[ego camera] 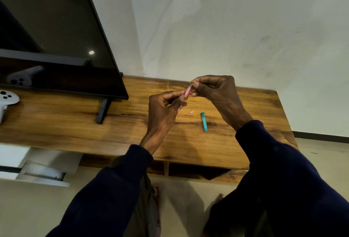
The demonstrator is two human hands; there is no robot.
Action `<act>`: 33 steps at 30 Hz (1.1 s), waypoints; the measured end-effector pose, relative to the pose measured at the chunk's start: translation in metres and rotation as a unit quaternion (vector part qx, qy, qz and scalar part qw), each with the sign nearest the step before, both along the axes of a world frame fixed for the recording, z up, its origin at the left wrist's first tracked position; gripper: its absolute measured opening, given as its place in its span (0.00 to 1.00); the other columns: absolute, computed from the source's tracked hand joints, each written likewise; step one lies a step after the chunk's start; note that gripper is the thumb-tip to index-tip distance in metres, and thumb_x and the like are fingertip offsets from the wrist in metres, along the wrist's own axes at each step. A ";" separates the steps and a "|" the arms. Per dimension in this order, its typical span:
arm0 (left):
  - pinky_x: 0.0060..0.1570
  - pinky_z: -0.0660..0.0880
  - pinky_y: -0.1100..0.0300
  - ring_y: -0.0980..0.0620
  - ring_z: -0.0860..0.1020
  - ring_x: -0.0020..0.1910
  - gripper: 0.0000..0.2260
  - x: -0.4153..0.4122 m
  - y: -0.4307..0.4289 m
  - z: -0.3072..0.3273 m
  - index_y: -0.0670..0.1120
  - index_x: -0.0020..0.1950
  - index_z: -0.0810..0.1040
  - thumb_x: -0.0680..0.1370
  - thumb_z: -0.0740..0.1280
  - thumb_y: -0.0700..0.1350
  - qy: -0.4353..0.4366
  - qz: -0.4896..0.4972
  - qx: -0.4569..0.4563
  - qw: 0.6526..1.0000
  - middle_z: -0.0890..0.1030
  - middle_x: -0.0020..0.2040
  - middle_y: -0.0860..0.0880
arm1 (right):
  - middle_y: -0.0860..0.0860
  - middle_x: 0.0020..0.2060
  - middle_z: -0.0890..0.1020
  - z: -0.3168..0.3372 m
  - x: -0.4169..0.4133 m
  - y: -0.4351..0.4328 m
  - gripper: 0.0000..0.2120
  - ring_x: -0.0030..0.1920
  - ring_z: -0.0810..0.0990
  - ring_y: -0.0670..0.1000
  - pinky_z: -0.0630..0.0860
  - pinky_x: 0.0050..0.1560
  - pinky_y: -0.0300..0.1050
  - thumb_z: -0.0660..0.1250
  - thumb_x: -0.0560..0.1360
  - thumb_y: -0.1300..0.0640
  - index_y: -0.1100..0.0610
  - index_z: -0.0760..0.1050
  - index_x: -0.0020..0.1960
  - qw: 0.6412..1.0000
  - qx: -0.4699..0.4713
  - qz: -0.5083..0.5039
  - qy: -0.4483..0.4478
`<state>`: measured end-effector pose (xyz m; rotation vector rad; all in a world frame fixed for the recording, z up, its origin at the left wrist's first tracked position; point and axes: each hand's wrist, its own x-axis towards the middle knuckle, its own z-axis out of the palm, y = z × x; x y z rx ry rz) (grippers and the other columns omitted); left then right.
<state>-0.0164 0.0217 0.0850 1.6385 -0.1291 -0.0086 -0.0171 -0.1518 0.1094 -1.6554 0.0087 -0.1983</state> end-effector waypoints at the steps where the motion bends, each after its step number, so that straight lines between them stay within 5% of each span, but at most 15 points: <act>1: 0.43 0.83 0.64 0.57 0.87 0.41 0.12 0.000 0.000 0.000 0.41 0.61 0.84 0.78 0.73 0.37 0.001 0.001 -0.002 1.000 0.87 0.44 0.52 | 0.63 0.46 0.87 0.001 0.000 0.000 0.08 0.44 0.87 0.57 0.85 0.48 0.45 0.72 0.77 0.64 0.68 0.84 0.54 1.000 -0.005 -0.001 0.000; 10: 0.46 0.84 0.61 0.48 0.88 0.46 0.12 -0.001 0.000 -0.001 0.39 0.61 0.84 0.78 0.74 0.38 -0.001 0.004 -0.009 1.000 0.88 0.49 0.46 | 0.61 0.45 0.88 0.004 -0.003 0.001 0.07 0.44 0.88 0.58 0.85 0.47 0.44 0.72 0.78 0.63 0.66 0.84 0.53 1.000 -0.013 -0.002 0.005; 23: 0.51 0.84 0.52 0.50 0.86 0.48 0.11 -0.003 0.002 -0.002 0.47 0.59 0.85 0.79 0.73 0.38 -0.055 0.000 0.032 0.998 0.88 0.49 0.49 | 0.56 0.42 0.88 0.005 -0.006 0.000 0.07 0.40 0.88 0.51 0.84 0.44 0.40 0.73 0.77 0.63 0.65 0.85 0.53 0.998 -0.058 -0.016 0.014; 33: 0.47 0.80 0.66 0.55 0.84 0.49 0.10 -0.006 0.002 -0.003 0.47 0.60 0.85 0.79 0.73 0.40 -0.135 0.025 0.074 0.988 0.87 0.50 0.50 | 0.51 0.40 0.88 0.002 -0.006 0.005 0.04 0.38 0.89 0.49 0.84 0.41 0.39 0.74 0.77 0.61 0.60 0.86 0.50 0.992 -0.115 -0.046 0.001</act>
